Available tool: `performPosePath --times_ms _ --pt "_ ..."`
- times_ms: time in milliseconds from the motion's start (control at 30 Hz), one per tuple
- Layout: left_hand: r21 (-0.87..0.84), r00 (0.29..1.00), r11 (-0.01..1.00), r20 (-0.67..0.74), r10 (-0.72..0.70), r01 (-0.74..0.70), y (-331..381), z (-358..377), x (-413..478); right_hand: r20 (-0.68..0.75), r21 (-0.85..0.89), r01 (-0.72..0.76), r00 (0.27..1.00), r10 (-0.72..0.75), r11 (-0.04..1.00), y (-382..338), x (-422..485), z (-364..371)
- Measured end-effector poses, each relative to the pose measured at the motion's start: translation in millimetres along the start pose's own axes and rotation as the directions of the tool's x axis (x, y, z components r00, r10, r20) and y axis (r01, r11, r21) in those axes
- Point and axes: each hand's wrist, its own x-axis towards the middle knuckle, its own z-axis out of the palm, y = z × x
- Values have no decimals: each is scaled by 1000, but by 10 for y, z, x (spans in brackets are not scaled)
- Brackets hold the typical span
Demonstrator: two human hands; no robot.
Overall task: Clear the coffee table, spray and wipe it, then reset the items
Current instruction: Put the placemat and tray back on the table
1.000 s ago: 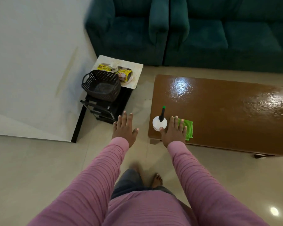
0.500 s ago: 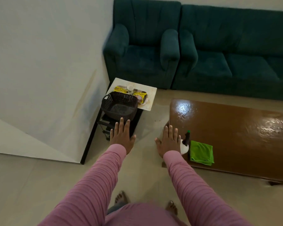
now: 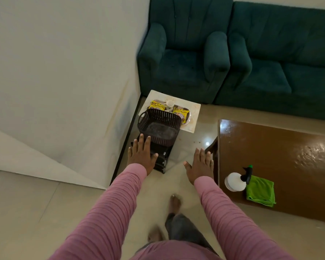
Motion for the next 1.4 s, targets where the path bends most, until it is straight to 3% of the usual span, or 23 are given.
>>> performPosePath --times_ms 400,767,1033,1300,1400 --pt "147 994 989 109 -25 9 -261 -97 1046 75 107 -30 997 22 994 -574 1114 66" --pt "152 972 981 184 -146 118 -325 -37 1681 201 78 -24 980 8 997 -699 1875 84" --pt "121 960 988 252 -126 98 -343 -57 2286 224 90 -109 971 87 990 -769 2398 2" --pt "127 947 992 321 -30 -12 -553 -33 3107 208 127 -273 947 243 954 -967 2951 129" --pt "83 932 996 359 -43 14 -698 20 3444 237 169 -339 925 296 925 -1074 3215 299"
